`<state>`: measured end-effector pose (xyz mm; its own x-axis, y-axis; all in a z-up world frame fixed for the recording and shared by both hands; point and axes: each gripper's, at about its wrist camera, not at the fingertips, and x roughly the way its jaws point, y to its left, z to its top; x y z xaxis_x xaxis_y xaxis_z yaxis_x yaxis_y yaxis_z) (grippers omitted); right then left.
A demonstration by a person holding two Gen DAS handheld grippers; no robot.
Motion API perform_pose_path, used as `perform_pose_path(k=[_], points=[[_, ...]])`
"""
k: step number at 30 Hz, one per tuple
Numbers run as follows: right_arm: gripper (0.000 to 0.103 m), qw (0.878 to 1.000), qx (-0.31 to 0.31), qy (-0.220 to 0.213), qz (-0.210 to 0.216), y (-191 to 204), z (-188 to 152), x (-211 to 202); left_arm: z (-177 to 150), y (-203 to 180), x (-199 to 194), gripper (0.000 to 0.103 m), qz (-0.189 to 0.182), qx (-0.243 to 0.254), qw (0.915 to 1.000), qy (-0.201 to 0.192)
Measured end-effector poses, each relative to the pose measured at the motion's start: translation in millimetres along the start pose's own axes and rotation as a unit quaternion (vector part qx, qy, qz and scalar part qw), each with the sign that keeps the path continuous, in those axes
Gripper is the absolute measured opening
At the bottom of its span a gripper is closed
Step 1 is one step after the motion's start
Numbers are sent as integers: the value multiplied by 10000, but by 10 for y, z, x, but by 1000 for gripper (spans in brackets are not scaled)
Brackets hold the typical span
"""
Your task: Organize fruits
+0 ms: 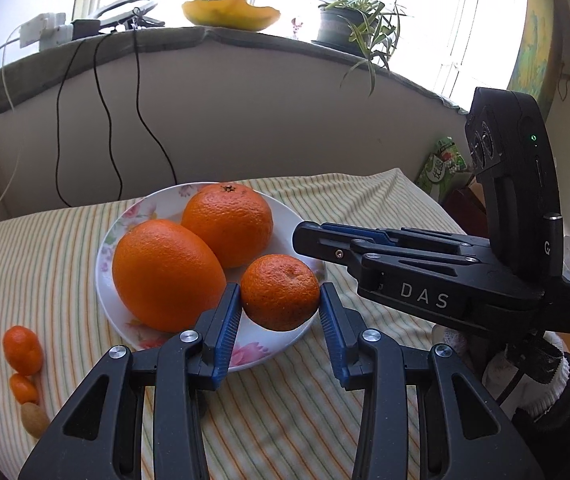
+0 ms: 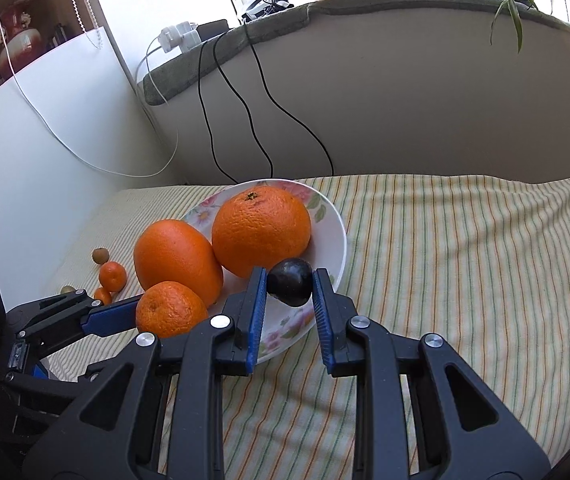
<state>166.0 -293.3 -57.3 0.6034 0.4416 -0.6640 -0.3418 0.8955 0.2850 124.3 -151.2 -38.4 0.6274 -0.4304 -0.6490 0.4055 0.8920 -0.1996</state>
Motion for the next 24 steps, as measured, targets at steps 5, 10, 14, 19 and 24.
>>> perform_pose_path(k=[5, 10, 14, 19, 24], points=[[24, 10000, 5, 21, 19, 5, 5, 19, 15, 4, 11, 38, 21, 6, 10000, 5], [25, 10000, 18, 49, 28, 9, 8, 34, 13, 14, 26, 39, 38, -8, 10000, 42], [25, 10000, 1, 33, 31, 12, 15, 36, 8, 9, 33, 39, 56, -16, 10000, 56], [26, 10000, 9, 26, 10, 17, 32, 30, 7, 4, 46, 39, 97, -3, 9999, 80], [55, 10000, -16, -60, -9, 34, 33, -7, 3, 11, 40, 44, 121, -11, 9999, 76]])
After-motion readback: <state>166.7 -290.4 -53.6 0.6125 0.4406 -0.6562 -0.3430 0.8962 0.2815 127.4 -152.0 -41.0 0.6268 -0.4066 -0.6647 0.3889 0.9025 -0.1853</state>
